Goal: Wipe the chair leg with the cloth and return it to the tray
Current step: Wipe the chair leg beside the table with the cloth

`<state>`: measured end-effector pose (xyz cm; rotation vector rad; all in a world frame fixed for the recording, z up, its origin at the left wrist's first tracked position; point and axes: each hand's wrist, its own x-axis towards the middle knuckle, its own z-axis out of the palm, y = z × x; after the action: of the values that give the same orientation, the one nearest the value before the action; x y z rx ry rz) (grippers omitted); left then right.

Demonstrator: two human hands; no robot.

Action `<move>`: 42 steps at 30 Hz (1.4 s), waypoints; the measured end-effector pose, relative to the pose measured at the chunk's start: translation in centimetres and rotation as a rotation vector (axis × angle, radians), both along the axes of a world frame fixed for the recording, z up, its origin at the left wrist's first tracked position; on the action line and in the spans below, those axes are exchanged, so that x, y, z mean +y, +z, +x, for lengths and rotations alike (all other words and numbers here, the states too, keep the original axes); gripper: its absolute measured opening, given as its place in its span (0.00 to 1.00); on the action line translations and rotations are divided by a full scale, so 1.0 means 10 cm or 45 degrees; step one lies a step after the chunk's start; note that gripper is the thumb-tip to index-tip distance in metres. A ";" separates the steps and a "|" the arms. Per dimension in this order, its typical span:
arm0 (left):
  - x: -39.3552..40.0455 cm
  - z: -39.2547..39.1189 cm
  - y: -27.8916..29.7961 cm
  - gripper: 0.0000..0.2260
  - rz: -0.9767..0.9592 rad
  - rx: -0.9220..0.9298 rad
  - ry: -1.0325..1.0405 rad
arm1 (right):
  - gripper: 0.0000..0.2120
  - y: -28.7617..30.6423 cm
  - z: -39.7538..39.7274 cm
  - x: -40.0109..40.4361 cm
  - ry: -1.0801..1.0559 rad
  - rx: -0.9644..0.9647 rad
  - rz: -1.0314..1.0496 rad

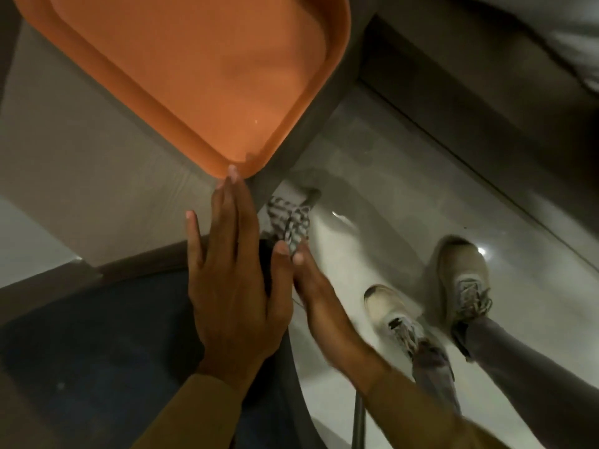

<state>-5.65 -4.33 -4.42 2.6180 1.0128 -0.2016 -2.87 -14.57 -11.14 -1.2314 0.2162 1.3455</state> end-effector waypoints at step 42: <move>0.00 0.01 -0.04 0.34 0.004 -0.047 0.023 | 0.25 -0.33 0.31 0.15 0.122 -0.153 -0.091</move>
<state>-5.58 -4.37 -4.79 2.6047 1.0247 -0.1464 0.26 -13.03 -14.49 -1.3935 0.1225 1.3505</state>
